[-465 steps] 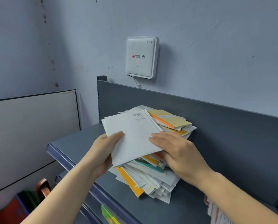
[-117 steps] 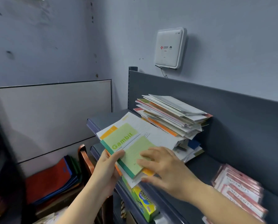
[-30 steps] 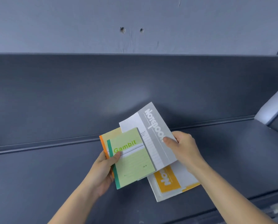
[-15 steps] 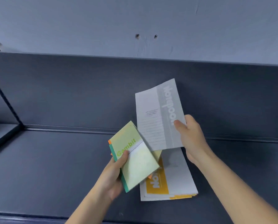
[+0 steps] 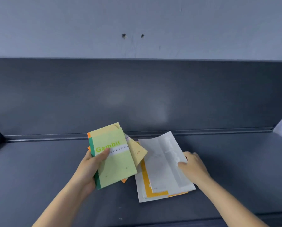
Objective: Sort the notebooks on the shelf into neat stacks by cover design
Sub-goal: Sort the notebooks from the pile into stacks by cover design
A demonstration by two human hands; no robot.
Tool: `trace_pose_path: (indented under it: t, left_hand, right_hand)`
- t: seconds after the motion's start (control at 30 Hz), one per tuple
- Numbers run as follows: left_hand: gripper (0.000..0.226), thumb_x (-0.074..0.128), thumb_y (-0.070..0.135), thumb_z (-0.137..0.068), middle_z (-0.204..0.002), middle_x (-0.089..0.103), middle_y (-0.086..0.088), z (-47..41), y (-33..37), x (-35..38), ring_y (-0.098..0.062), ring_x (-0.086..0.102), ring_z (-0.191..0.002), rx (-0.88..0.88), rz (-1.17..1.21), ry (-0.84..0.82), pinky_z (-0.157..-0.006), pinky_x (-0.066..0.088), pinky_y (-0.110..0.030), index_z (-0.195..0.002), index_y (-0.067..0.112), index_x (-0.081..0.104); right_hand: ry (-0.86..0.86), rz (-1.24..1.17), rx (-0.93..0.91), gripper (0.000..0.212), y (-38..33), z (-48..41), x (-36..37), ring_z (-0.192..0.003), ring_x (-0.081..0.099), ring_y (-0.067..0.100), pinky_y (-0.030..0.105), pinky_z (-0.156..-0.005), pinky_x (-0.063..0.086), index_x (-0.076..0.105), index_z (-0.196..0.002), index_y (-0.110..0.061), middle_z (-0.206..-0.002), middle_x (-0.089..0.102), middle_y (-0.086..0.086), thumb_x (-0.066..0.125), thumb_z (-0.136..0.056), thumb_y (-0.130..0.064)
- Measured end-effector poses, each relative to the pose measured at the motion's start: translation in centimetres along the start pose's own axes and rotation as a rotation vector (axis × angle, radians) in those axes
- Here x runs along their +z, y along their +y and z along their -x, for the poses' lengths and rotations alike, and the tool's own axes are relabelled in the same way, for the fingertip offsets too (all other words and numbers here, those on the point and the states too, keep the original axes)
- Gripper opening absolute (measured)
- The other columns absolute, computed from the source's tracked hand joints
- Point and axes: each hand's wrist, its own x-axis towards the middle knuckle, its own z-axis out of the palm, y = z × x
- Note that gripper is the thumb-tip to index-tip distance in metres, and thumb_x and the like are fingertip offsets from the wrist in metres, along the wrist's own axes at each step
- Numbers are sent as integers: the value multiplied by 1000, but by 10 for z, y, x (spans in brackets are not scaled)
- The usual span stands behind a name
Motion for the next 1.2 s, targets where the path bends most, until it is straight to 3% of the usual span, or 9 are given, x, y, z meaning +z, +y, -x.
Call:
trace_pose_path:
  t: [0.17,0.3,0.4,0.63,0.73,0.83,0.93,1.07,1.2]
  left_hand:
    - [30,66,22,-88,-103,73,-8,-4,10,34,-29,72,-82,21,-124,-178,-61,57,-40,-116,19,56]
    - [33,67,19,-89,-105,73,-7,2,-2,82,-28,72,-89,-28,-183,-320,-66,58,-39,-118,18,53]
    - [27,63,20,-92,-106,70,-4,4,-22,124,-25,70,-90,-26,-191,-303,-65,58,-37,-115,20,49]
    - [27,44,28,-100,-126,54,3,-6,-65,181,-20,54,-108,218,-686,-314,-83,48,-33,-126,23,40]
    - [41,40,36,-99,-141,37,1,-8,-70,173,-26,32,-130,380,-1413,-335,-103,33,-36,-136,18,42]
    - [44,38,43,-98,-139,42,2,-7,-78,145,-24,43,-124,662,-1819,-243,-96,41,-37,-140,28,42]
    - [40,75,40,-75,-103,66,0,-15,-86,123,-25,67,-80,853,-1855,-279,-57,57,-35,-110,23,71]
    - [37,46,40,-98,-132,49,5,-11,-84,121,-22,51,-117,727,-1736,-303,-95,47,-33,-132,28,54]
    - [33,42,40,-100,-124,55,5,-2,-72,105,-19,52,-113,776,-1726,-162,-88,46,-30,-124,27,60]
  right_hand:
    - [63,-181,-59,53,-3,7,-13,-121,41,14,27,-97,38,36,-144,-17,-136,37,1,52,-95,-30]
    - [13,-574,-127,49,-26,30,-36,-123,45,1,24,-106,34,39,-143,-23,-138,44,-17,40,-98,-42]
    - [-194,-549,-136,30,-24,48,-38,-110,58,1,28,-96,48,55,-124,-32,-118,62,-19,43,-98,-41]
    - [-21,-618,43,36,25,40,-56,-100,62,11,30,-81,53,57,-116,-26,-109,66,-6,52,-88,-5]
    - [78,-447,119,37,59,23,-67,-98,60,16,35,-81,51,54,-120,-23,-110,63,-3,48,-87,-6]
    - [111,-184,198,36,86,7,-70,-98,57,20,34,-79,50,49,-123,-19,-115,57,1,47,-88,-13]
    - [121,23,243,38,95,-4,-71,-111,49,26,37,-86,47,44,-128,-16,-123,49,7,47,-90,-19]
    - [206,291,165,56,82,-9,-70,-126,32,27,39,-93,39,26,-141,-14,-137,33,8,50,-91,-17]
    - [209,272,29,60,56,-13,-64,-128,30,28,39,-98,35,23,-145,-15,-142,32,7,50,-91,-13]
